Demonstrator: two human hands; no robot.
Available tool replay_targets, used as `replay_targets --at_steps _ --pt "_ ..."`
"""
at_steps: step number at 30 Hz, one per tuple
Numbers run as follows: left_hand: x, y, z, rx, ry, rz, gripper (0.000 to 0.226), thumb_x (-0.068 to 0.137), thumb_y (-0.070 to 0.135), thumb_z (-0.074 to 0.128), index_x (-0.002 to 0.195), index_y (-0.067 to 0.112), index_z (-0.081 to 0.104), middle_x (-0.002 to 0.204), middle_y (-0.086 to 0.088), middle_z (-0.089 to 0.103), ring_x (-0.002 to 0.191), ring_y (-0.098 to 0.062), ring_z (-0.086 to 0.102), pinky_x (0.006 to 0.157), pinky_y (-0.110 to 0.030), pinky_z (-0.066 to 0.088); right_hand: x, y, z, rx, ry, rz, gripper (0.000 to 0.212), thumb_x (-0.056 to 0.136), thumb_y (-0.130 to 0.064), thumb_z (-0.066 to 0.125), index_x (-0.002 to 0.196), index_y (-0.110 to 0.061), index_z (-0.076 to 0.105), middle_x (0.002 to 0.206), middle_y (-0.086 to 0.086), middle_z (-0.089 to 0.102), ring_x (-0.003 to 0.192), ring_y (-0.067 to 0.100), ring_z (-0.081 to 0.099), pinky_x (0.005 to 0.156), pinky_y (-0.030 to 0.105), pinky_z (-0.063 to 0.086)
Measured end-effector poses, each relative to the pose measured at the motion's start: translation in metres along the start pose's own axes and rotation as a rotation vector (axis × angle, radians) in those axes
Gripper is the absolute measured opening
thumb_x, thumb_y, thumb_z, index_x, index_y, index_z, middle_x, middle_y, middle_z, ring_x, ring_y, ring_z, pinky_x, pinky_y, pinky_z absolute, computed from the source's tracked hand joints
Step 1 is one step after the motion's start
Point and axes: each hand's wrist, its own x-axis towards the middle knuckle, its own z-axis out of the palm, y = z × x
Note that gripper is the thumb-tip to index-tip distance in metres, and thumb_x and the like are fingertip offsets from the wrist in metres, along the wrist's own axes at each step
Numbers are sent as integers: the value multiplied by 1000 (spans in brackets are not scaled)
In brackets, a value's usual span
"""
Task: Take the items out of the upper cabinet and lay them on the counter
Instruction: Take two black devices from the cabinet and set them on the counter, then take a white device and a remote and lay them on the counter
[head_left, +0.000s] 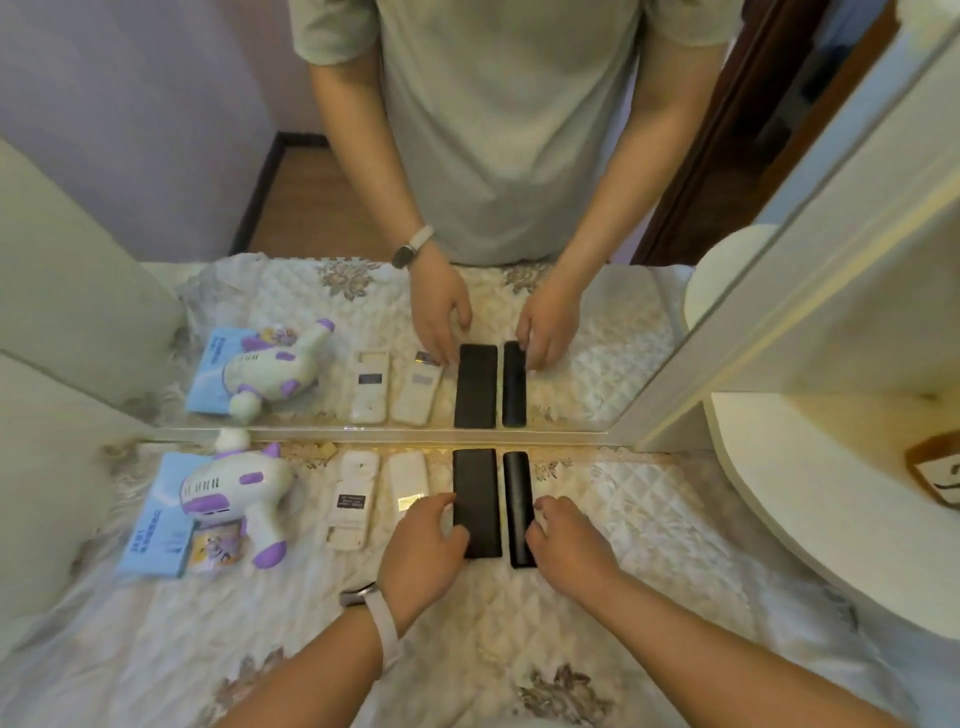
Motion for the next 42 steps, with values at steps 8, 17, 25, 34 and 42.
replay_targets --at_steps 8,17,25,34,42 --pt "-58 6 0 413 238 163 46 87 33 52 131 20 57 131 1 58 117 -20 55 97 -34 44 -35 -2 -29 -322 90 -440 37 95 -35 38 123 -18 55 121 1 54 114 23 49 89 39 47" --pt "-150 -10 -5 649 494 158 39 80 39 50 111 23 67 110 -1 68 97 -22 65 79 -40 54 -67 -32 -22 -496 166 -979 43 87 -41 40 103 -12 67 105 6 65 99 29 61 77 40 50" --pt "-232 -43 -16 688 664 12 42 83 43 47 116 24 66 115 -1 67 107 -23 63 90 -43 51 -118 -88 2 -490 142 -1325 40 86 -45 48 107 -16 67 111 5 67 100 27 62 80 41 53" --pt "-361 -107 -18 599 911 -248 39 85 40 50 116 22 65 115 0 64 110 -22 58 96 -40 45 -211 -160 70 -488 23 -1665 41 83 -44 52 110 -17 65 107 4 66 101 27 60 84 41 51" --pt "-515 -173 4 652 1073 -424 32 82 38 60 108 20 67 111 -1 65 110 -22 58 96 -38 42 -351 -197 165 -529 -60 -1931 43 87 -46 50 115 -17 64 110 4 65 105 28 59 86 43 50"
